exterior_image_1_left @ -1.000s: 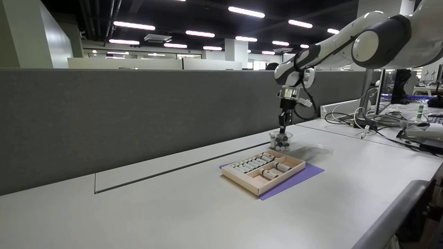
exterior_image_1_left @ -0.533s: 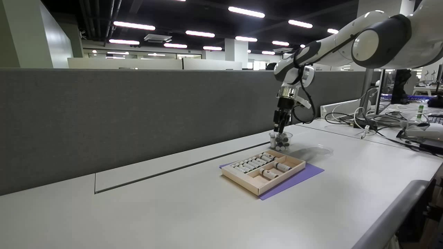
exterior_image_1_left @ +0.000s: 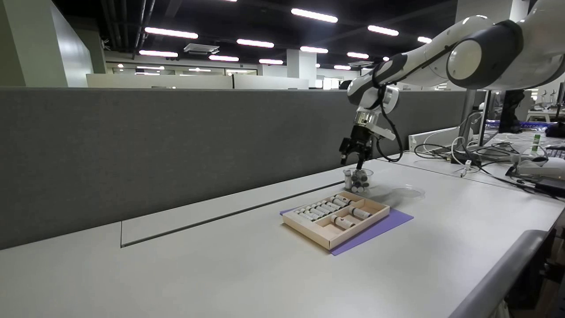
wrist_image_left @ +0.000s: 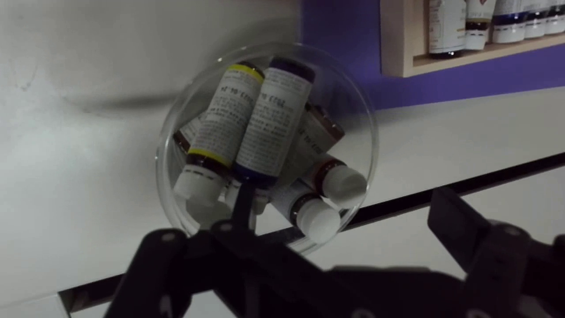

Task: Take a bottle from the clear bowl and put it on the bottom compartment of the box

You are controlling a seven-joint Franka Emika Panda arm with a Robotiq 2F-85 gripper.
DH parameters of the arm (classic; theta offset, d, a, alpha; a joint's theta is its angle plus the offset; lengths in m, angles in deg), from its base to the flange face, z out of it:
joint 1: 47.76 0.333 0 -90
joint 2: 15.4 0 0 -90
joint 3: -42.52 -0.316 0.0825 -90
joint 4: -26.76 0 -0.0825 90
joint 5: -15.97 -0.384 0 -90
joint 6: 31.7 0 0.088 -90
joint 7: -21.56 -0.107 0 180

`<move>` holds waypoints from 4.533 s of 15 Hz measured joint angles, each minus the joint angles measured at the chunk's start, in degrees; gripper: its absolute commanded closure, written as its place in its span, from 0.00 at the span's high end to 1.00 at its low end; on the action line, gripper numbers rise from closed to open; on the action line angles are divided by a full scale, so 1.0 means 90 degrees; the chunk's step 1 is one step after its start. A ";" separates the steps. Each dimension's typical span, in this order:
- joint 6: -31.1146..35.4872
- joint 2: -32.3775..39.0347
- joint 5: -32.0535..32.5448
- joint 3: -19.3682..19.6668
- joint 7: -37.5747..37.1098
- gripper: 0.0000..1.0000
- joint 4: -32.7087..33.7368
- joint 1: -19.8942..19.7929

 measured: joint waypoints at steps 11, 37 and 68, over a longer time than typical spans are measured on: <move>0.0020 0.0028 0.0004 0.0270 -0.3128 1.00 0.0035 0.0218; -0.0658 0.0139 0.0047 0.0568 -0.3914 0.04 0.0231 0.0119; -0.1074 0.0303 0.0504 0.0786 -0.3912 0.05 0.0410 0.0245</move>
